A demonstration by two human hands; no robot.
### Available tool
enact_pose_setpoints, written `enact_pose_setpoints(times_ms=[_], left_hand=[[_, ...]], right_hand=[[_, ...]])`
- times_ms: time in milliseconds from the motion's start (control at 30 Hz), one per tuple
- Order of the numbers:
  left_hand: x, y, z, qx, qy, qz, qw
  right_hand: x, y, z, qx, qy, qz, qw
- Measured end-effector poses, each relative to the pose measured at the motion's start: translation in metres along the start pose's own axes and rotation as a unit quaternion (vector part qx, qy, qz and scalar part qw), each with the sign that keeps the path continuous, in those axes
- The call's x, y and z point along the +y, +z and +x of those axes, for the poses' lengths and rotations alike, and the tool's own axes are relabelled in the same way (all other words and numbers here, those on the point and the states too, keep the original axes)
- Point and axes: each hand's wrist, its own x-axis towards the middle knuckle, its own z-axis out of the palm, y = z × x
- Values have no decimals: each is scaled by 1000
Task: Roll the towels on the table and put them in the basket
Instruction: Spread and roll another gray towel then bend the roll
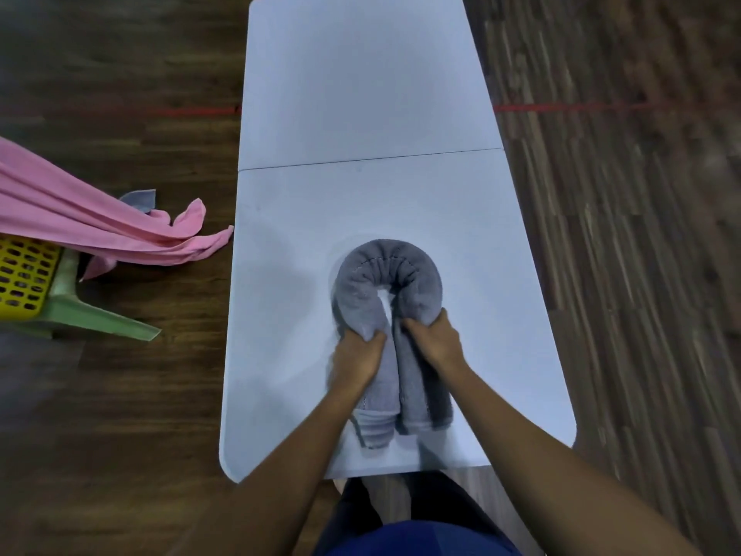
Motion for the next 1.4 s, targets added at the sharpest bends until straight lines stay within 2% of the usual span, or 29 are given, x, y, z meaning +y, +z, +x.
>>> enact_pose_setpoints(times_ms=[167,267,333,400,467,533,667,733,767,800,867,933,1000,1100,1267,1400], left_hand=[[4,13,-2,10,22,-26,999],[-2,16,2,32,13,-31,999],[-3,20,0,49,6,34,998],[-3,23,-3,58,-1,58,997],[-6,23,-5,35,5,-20,999],[-18,21,-10,26,31,-109,993],[-35,7,-24,28,5,-300,953],[-43,-4,-20,20,-5,-339,941],[-45,-11,-18,31,3,-328,944],[-49,-17,-16,65,20,-267,961],[-66,-27,-12,170,82,-46,981],[-84,-37,-10,245,129,128,952],[-100,-47,-4,246,145,213,935],[-122,-53,-1,202,147,282,926],[-136,-47,-9,173,130,285,934],[-123,-53,-3,145,129,295,936]], right_hand=[[5,-2,-7,-54,-44,-10,998],[9,0,-4,-67,-33,-49,996],[11,8,-6,-3,-14,-131,991],[10,17,-13,84,-15,-145,986],[7,24,-22,134,-32,-82,987],[5,32,-32,148,-39,-76,985],[2,51,-41,123,-41,-162,978],[1,56,-37,95,-44,-224,969],[2,57,-35,86,-45,-255,962],[2,57,-32,81,-46,-282,955],[2,56,-29,75,-48,-314,945],[-1,53,-27,77,-55,-331,939],[-1,50,-27,80,-66,-342,934],[1,44,-22,70,-98,-358,926],[7,36,-15,58,-183,-380,905],[7,21,-5,57,-218,-318,921]])
